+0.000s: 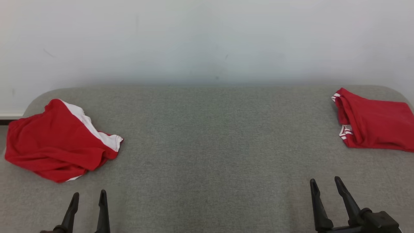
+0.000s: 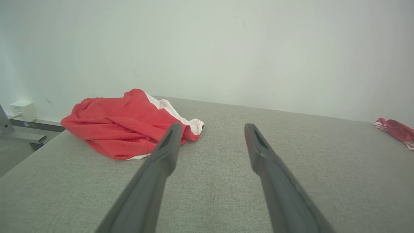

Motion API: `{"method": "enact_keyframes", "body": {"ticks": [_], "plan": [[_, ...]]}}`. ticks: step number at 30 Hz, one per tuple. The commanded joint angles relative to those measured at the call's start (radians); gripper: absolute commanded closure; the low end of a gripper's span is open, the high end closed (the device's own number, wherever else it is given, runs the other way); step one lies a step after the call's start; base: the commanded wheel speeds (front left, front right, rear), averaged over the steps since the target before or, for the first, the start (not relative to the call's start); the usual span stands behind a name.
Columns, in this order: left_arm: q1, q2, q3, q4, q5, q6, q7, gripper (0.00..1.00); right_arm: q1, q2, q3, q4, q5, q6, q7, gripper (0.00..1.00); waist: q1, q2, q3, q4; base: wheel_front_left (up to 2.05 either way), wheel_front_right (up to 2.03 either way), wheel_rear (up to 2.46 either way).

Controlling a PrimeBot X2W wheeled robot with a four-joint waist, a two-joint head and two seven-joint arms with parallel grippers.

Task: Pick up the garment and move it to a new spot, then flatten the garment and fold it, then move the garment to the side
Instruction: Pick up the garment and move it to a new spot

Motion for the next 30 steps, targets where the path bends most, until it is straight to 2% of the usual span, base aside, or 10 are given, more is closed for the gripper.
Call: {"method": "enact_keyframes", "body": {"ticks": [1, 17, 30], "plan": [[-0.009, 0.000, 0.003, 0.003, 0.011, 0.001, 0.000, 0.00, 0.004, 0.004, 0.001, 0.001, -0.005, -0.002, 0.000, 0.00, 0.0000, 0.0000, 0.003, 0.017, 0.00, 0.00, 0.00], [-0.033, 0.007, 0.061, 0.011, 0.008, -0.002, 0.000, 0.00, -0.031, 0.026, 0.045, 0.040, 0.000, -0.002, 0.000, 0.00, 0.0000, 0.0000, 0.052, 0.252, 0.00, 0.00, 0.00], [-0.028, 0.002, 0.099, 0.021, 0.003, 0.004, 0.000, 0.00, -0.045, 0.028, 0.075, 0.057, 0.004, -0.002, 0.000, 0.00, 0.0000, 0.0000, 0.052, 0.400, 0.00, 0.00, 0.00]]}}
